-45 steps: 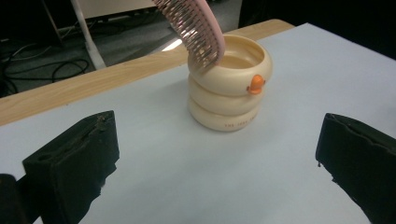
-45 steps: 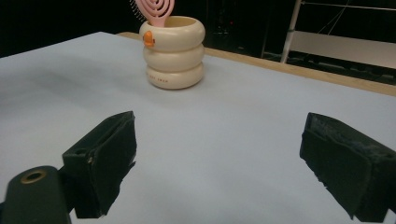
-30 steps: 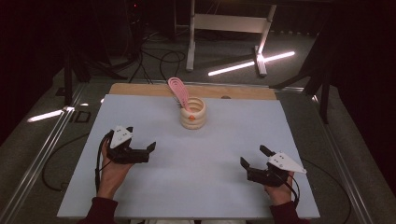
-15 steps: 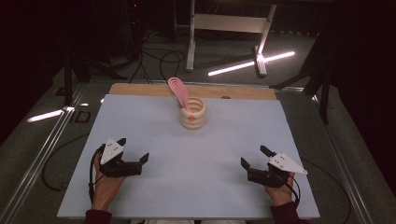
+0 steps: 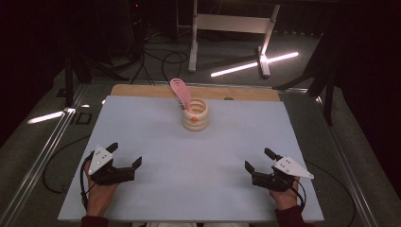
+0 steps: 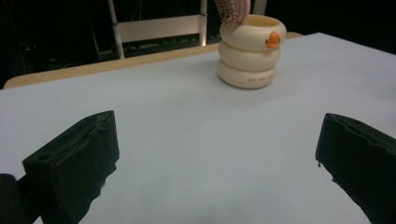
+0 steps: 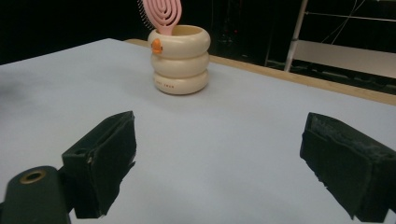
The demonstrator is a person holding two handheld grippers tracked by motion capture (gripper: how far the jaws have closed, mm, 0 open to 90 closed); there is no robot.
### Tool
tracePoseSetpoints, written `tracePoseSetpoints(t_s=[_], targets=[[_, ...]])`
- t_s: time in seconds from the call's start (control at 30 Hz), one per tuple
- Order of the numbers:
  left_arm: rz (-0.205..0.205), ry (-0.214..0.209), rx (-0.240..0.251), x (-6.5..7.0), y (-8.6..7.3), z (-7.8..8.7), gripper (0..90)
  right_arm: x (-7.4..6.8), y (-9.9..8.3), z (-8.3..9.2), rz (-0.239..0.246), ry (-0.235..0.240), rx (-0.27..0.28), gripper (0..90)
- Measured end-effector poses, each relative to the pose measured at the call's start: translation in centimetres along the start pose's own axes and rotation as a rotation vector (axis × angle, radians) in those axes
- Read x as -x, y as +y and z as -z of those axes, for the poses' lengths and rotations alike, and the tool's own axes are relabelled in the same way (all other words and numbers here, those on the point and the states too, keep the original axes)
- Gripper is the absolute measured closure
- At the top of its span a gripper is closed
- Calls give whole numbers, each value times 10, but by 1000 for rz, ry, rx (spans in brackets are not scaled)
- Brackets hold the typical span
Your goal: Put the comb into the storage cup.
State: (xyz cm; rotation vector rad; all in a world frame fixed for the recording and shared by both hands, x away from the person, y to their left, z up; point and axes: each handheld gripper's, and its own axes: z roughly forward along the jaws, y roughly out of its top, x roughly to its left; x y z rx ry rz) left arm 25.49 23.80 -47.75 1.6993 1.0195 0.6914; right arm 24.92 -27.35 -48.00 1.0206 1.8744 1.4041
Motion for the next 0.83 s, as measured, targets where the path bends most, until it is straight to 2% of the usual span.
tracePoseSetpoints(t_s=[0.13,0.37,0.83], targets=[[-4,9,9,-1,0,4,0,1,-1,3,-1,-3,5,106],[9,35,51,-6,0,18,1,3,-4,10,-7,-10,6,105],[30,68,61,-13,-1,19,0,0,-6,10,6,-10,-9,101]])
